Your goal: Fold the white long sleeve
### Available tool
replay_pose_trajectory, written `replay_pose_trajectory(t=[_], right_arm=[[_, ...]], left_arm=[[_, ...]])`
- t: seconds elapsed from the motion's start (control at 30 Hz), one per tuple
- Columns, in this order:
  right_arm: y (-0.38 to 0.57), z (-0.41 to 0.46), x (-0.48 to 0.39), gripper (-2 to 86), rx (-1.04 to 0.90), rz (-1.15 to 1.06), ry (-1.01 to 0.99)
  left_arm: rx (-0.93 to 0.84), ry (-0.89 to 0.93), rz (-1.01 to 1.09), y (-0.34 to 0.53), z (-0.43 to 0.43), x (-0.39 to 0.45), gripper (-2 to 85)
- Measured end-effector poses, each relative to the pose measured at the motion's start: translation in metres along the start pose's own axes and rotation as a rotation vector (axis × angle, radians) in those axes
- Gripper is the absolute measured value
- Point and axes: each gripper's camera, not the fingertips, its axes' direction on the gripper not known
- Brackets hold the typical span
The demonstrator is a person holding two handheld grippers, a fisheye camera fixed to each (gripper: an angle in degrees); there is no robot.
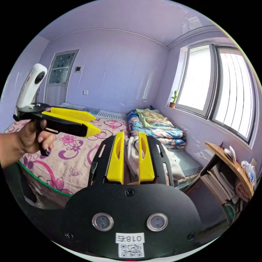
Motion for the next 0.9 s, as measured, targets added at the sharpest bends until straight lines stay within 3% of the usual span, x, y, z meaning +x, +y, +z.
replay_pose_trajectory(t=[0.2,0.27,0.33,0.47,0.57,0.7,0.9], right_arm=[[0.029,0.041,0.035,10.5,-0.09,-0.197,0.01],[0.037,0.051,0.041,10.7,-0.107,-0.22,-0.007],[0.043,0.059,0.045,10.8,-0.12,-0.237,-0.006],[0.053,0.079,0.048,11.5,-0.144,-0.298,-0.022],[0.055,0.094,0.049,12.5,-0.158,-0.342,-0.034],[0.05,0.111,0.054,13.3,-0.139,-0.399,-0.063],[0.041,0.147,0.067,12.5,-0.183,-0.506,-0.142]], left_arm=[[-0.066,0.196,-0.083,-0.025,0.076,-0.008,19.5],[-0.048,0.187,-0.095,-0.026,0.085,-0.007,15.2],[0.001,0.139,-0.063,-0.03,0.088,-0.003,2.9],[-0.06,0.077,-0.094,-0.04,0.109,-0.005,0.7],[-0.127,0.037,-0.17,-0.037,0.132,-0.01,3.5],[-0.227,0.126,-0.262,-0.038,0.174,-0.012,15.5],[-0.246,0.145,-0.297,-0.053,0.209,-0.007,18.5]])
